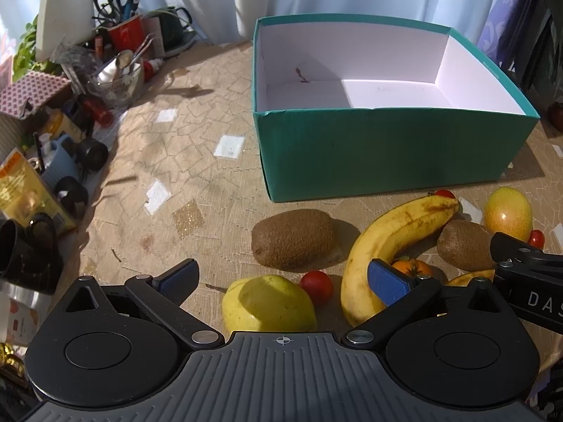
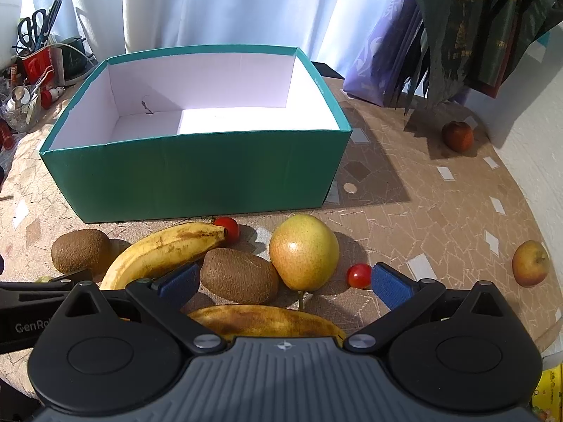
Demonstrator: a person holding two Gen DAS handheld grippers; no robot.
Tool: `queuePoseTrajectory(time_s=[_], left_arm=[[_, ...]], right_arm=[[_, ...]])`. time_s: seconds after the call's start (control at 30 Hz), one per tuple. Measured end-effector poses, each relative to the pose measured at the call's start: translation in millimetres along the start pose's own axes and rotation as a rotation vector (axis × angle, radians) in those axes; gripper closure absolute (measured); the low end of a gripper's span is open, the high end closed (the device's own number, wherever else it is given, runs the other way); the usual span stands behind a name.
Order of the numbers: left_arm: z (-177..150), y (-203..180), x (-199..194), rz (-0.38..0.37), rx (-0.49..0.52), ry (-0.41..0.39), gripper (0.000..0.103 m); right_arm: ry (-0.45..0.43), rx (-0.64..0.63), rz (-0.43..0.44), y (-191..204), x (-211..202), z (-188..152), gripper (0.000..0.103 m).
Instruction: Organize fruits
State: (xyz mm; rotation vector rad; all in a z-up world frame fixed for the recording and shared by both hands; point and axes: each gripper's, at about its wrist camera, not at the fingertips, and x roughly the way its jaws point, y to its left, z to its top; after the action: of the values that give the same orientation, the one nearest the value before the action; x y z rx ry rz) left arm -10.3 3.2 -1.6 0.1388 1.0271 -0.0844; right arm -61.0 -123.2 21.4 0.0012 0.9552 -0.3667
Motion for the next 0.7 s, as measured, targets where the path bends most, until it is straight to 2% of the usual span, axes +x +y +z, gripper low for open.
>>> queuePoseTrajectory(time_s=[0.7], left_arm=[[-1.5, 3.0, -1.8, 0.0, -0.009, 0.01, 0.0]], right_arm=[[-0.012, -0.012, 0.001, 1.8, -4.7, -0.8, 0.0]])
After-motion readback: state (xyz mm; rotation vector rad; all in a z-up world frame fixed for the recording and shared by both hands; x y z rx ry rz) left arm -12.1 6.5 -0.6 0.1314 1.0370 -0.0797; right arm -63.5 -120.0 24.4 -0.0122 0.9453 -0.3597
